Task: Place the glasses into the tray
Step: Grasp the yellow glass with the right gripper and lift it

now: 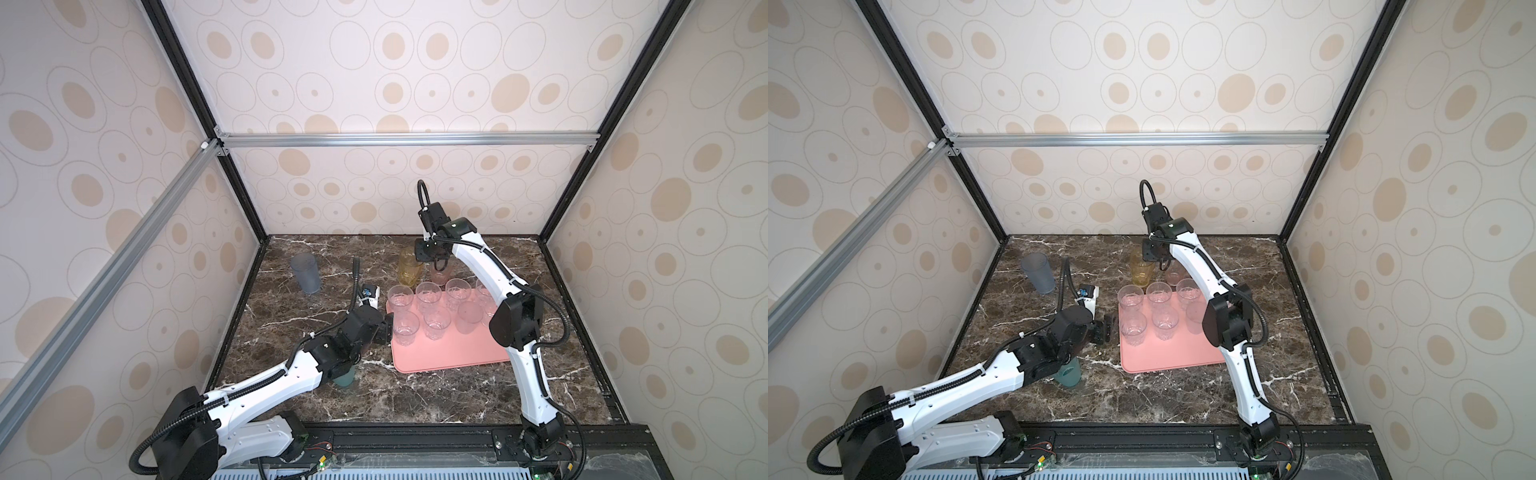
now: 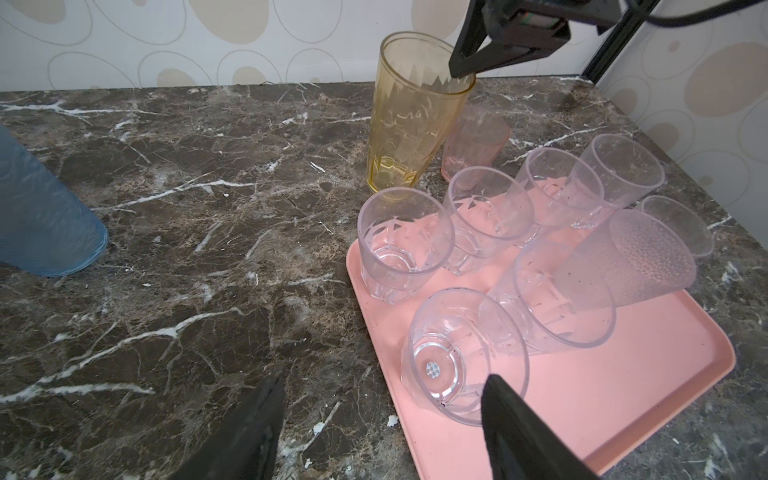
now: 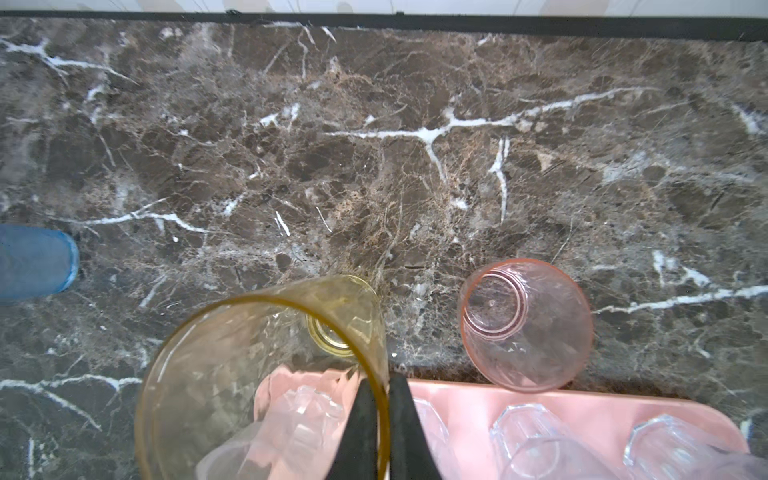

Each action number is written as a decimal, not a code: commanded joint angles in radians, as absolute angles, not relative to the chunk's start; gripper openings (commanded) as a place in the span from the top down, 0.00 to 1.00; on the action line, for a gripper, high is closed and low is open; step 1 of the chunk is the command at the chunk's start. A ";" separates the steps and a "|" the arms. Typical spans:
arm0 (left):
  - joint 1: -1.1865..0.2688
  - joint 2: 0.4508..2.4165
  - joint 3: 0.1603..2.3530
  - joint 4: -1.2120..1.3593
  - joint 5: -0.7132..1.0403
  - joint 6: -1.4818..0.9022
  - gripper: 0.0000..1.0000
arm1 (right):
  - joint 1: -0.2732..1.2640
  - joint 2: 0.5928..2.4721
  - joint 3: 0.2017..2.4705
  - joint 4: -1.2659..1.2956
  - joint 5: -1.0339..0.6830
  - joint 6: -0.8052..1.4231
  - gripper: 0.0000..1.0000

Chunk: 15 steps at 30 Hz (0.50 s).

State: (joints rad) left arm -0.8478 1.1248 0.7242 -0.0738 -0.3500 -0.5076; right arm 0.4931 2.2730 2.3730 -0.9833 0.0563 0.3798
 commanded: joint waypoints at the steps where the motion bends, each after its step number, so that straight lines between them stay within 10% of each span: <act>1: -0.857 1.087 0.768 -0.070 -0.389 -0.495 0.25 | 0.508 2.153 2.382 -0.999 0.061 0.381 0.94; 15: -0.867 0.968 0.904 -0.179 -0.523 -0.508 0.26 | 0.530 1.721 1.964 -0.857 -0.068 0.477 0.97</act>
